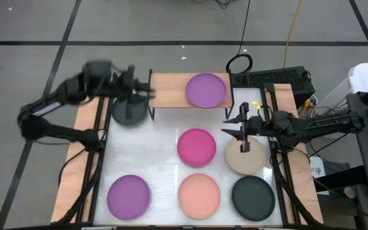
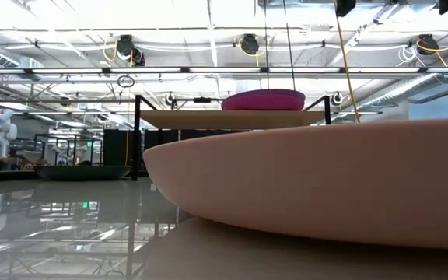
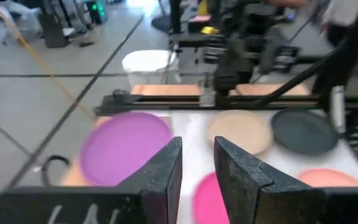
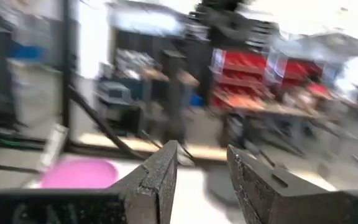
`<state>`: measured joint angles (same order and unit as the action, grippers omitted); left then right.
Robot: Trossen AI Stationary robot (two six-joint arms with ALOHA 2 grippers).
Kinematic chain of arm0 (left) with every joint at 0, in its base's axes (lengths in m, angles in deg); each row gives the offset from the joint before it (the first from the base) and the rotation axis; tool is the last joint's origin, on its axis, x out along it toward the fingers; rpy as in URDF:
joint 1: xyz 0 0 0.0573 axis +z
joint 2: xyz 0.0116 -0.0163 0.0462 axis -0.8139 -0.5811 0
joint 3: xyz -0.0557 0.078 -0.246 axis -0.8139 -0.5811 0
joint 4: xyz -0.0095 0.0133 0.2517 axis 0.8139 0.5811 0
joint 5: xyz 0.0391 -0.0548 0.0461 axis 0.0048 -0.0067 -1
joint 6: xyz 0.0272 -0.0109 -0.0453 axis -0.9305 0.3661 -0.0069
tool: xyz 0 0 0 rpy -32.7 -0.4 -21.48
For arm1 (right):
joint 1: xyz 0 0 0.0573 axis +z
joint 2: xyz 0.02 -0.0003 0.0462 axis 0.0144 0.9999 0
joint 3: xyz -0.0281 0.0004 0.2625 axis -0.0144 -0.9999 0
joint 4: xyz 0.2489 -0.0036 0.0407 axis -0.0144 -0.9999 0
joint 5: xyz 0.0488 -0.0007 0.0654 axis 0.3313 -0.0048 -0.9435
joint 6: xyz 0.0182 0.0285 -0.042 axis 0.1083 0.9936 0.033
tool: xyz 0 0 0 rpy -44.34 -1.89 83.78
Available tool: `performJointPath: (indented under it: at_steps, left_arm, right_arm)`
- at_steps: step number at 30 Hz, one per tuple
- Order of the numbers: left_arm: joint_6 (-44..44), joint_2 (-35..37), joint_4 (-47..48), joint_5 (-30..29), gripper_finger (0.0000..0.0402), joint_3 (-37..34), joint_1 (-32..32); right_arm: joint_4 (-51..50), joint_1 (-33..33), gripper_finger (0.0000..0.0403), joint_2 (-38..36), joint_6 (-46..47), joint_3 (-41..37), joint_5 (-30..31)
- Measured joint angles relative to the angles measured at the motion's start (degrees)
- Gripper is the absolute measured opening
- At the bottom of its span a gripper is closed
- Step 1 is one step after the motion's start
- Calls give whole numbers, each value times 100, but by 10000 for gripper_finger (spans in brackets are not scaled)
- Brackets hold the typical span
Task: Place and stack plates onto a shelf
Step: Stack the gray plate on top of the purple plate on the shelf
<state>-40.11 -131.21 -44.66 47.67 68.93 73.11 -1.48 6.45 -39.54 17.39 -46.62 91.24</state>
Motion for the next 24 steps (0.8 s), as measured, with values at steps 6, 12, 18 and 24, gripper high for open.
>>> performJointPath:
  at_steps: [6,12,18,24]
  left_arm:
    - [830,1805,-2472,-586,97,-3280,-980]
    - [1193,2728,-4325,-911,97,-5187,-1367]
    - [1389,2926,-4722,-988,97,-5774,-1395]
    - [1399,2913,-4705,-1071,97,-5770,-1390]
  right_arm:
    - [-1476,75,125,851,103,941,634]
    - [-3053,155,125,1927,-27,2036,619]
    - [-4888,168,125,2651,956,2764,158]
    - [-6238,322,125,2991,2239,2940,-337]
